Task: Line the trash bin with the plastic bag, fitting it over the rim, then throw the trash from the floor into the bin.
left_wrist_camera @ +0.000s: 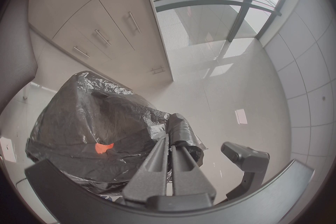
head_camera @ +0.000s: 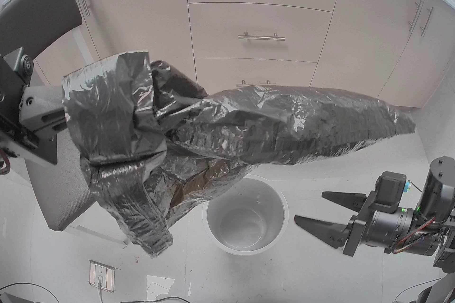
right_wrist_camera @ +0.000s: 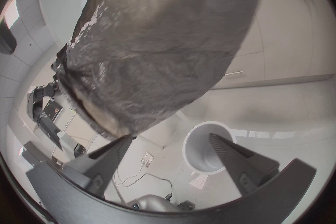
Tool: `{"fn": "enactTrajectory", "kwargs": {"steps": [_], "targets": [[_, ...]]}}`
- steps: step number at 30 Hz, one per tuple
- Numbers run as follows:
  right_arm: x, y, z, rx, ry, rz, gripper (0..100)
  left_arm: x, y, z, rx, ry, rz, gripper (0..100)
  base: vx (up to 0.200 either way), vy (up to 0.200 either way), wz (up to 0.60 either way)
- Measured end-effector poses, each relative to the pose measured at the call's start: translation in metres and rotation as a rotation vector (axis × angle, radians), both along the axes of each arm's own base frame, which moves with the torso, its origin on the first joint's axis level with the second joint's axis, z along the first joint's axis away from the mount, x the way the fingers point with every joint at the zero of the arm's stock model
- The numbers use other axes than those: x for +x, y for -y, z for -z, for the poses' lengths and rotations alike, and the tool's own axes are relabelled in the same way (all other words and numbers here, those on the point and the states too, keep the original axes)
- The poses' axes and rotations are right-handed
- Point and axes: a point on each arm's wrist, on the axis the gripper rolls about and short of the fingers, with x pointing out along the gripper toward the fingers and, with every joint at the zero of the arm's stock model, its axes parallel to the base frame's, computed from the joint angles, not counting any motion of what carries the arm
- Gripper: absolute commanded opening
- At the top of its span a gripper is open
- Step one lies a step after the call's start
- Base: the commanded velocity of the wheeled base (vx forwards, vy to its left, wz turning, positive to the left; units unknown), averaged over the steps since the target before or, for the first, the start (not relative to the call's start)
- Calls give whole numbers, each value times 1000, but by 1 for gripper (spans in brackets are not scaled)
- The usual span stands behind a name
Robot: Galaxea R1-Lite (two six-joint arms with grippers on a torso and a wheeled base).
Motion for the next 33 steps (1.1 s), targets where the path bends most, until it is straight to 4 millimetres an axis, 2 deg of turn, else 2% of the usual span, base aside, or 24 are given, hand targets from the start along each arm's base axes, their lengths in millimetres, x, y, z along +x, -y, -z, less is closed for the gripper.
{"fn": "enactTrajectory", "kwargs": {"steps": [6, 13, 18, 22, 26, 33], "targets": [[-8, -19, 14, -41, -42, -91, 100, 13, 7, 0, -42, -46, -178, 0, 0, 0, 0], [-14, -30, 21, -65, -62, -148, 100, 21, 32, -5, -96, -77, -396, 0, 0, 0, 0], [-17, -34, 24, -76, -72, -168, 100, 19, 56, -9, -74, -104, -444, 0, 0, 0, 0], [-18, -37, 28, -85, -79, -180, 100, 19, 73, -8, 0, -43, -498, 0, 0, 0, 0], [-16, -41, 28, -52, -45, -185, 100, 15, 90, -6, 40, -9, -480, 0, 0, 0, 0], [-5, -58, 36, 7, 15, -186, 100, 8, 105, -5, 73, 16, -449, 0, 0, 0, 0]]}}
